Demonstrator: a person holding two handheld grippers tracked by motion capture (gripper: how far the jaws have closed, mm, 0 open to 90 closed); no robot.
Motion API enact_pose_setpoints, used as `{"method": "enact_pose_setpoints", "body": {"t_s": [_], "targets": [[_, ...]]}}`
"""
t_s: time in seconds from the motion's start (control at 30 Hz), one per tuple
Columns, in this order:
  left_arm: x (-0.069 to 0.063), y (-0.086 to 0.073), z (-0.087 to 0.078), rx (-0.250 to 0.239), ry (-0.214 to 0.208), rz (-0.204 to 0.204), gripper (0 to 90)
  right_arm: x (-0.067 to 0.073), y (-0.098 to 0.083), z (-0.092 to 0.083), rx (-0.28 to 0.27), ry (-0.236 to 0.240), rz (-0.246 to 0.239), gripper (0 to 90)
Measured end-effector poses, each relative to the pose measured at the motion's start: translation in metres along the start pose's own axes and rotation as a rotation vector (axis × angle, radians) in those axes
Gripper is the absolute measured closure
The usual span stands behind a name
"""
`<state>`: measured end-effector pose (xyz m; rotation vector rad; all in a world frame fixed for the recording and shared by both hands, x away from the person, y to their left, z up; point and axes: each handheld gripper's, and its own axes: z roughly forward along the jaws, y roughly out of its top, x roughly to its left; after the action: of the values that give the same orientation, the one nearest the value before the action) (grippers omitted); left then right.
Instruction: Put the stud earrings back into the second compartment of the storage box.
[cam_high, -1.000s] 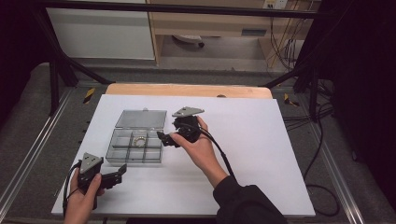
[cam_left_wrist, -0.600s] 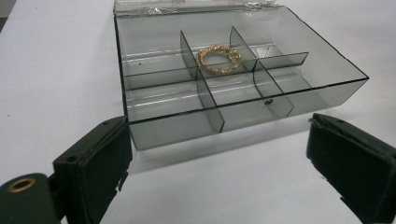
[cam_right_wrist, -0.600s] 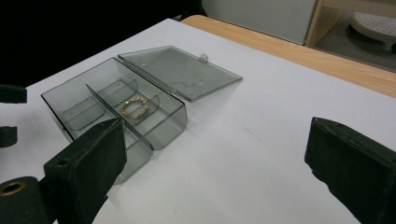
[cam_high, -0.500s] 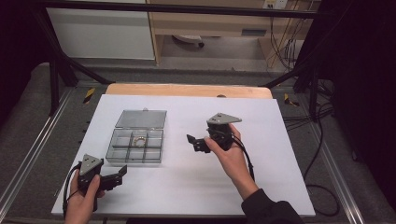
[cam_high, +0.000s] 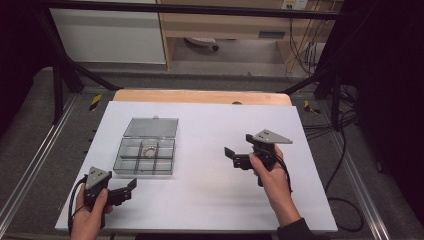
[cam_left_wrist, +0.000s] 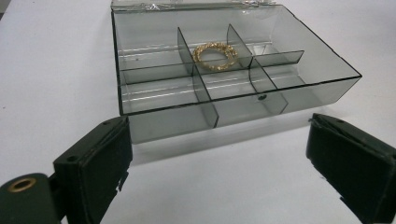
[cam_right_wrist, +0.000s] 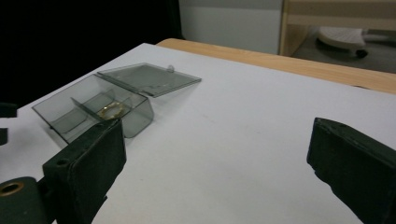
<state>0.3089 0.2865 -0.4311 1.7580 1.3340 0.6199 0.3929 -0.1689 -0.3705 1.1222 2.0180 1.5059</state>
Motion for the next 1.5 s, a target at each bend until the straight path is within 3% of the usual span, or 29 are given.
{"method": "enact_pose_setpoints", "body": {"t_s": [0.17,0.77,1.0,1.17,1.5], "targets": [[-0.001,-0.001,0.002,0.009,0.000,-0.002,7.4,-0.014,-0.009,-0.015,-0.039,-0.034,-0.003,5.0],[-0.001,0.000,0.002,0.000,-0.010,0.003,7.4,-0.045,-0.024,-0.063,-0.080,-0.129,0.019,3.2],[-0.002,0.000,0.002,0.000,-0.013,0.002,7.4,-0.050,-0.031,-0.072,-0.079,-0.143,0.017,2.7],[-0.002,0.000,0.001,0.000,-0.015,0.002,7.4,-0.052,-0.037,-0.075,-0.076,-0.156,-0.009,2.5],[-0.003,0.000,0.001,0.005,-0.021,0.008,7.4,-0.056,-0.057,-0.075,-0.018,-0.143,-0.020,2.4]]}}
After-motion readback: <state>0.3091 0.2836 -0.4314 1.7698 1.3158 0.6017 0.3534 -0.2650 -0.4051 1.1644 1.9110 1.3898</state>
